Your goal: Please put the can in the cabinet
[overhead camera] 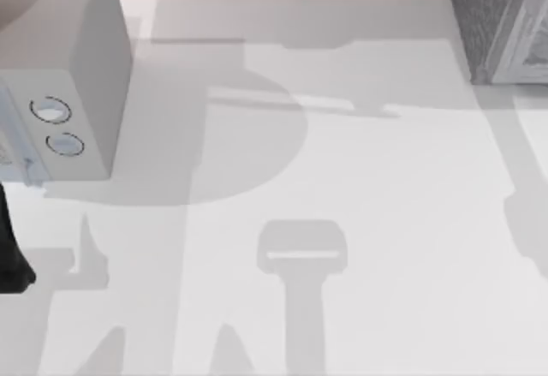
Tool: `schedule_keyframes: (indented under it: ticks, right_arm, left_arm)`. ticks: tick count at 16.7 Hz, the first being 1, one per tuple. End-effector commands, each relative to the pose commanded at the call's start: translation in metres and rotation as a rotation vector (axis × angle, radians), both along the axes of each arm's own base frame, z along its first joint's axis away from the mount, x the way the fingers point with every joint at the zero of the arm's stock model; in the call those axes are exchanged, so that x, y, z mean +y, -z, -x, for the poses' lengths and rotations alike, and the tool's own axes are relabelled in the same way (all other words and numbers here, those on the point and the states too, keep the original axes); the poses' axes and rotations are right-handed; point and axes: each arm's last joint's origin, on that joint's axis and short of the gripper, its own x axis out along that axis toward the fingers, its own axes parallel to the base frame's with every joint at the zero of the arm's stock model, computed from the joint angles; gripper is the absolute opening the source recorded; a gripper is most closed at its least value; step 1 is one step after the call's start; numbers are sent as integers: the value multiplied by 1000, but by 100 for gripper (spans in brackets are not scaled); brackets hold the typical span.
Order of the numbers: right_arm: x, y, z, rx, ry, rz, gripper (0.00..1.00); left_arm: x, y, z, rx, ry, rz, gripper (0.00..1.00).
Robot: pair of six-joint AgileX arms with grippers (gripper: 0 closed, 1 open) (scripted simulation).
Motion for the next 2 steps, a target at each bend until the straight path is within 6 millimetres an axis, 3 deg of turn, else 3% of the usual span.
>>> schedule_keyframes:
  ticks: [2]
  right_arm:
    - [0, 0, 0, 0, 0, 0, 100]
  left_arm:
    - [0, 0, 0, 0, 0, 0, 100]
